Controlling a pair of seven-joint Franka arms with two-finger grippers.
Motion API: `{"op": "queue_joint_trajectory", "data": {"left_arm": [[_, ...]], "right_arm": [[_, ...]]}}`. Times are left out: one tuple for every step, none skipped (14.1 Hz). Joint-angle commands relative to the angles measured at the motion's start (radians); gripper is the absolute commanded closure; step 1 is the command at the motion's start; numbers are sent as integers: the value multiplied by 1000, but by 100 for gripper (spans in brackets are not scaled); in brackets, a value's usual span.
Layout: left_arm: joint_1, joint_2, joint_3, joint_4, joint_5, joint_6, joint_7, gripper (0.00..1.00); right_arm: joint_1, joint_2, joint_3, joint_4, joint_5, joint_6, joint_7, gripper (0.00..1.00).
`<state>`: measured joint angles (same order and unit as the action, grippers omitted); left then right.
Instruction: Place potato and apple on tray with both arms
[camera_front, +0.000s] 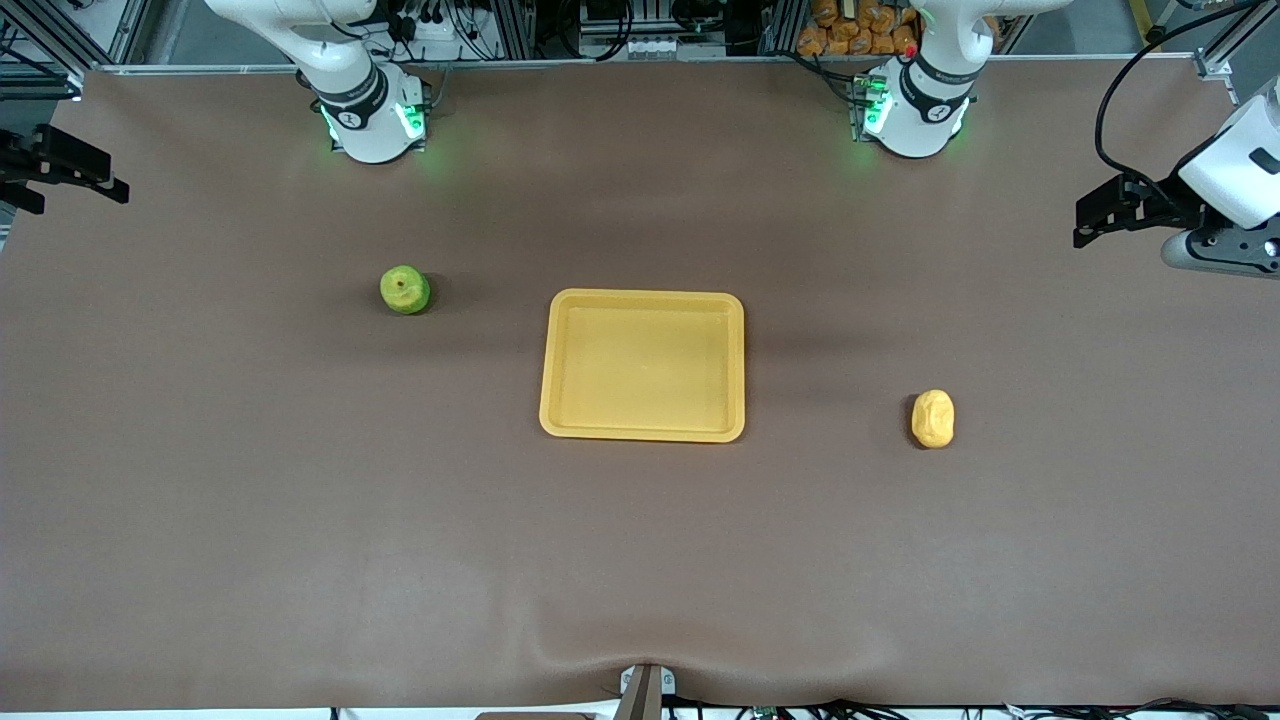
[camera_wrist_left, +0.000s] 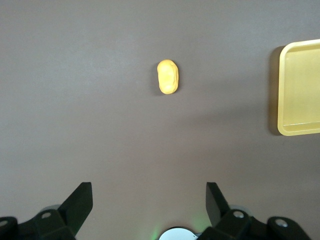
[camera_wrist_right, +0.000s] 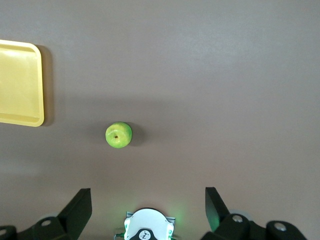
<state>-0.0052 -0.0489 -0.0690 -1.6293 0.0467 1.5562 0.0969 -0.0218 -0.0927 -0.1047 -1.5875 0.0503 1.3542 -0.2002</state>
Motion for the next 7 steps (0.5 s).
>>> {"op": "queue_joint_trajectory", "data": {"left_arm": [[-2, 1, -2, 12, 5, -13, 9, 0], [-1, 1, -2, 12, 7, -13, 10, 0], [-1, 1, -2, 12, 7, -13, 10, 0], [-2, 1, -2, 12, 7, -13, 10, 0], [-1, 1, -2, 11, 7, -13, 10, 0], [-2, 1, -2, 12, 7, -13, 10, 0], [-3, 1, -2, 11, 7, -13, 10, 0]], "right_arm": [[-4, 5, -9, 23, 6, 2, -7, 0], [-7, 5, -9, 20, 8, 6, -7, 0], [-9, 10, -7, 18, 7, 13, -5, 0], [-12, 22, -7, 17, 10, 16, -7, 0], [-24, 33, -7, 15, 14, 16, -7, 0], [-32, 45, -7, 17, 17, 17, -7, 0], [-36, 63, -7, 17, 17, 17, -7, 0]]}}
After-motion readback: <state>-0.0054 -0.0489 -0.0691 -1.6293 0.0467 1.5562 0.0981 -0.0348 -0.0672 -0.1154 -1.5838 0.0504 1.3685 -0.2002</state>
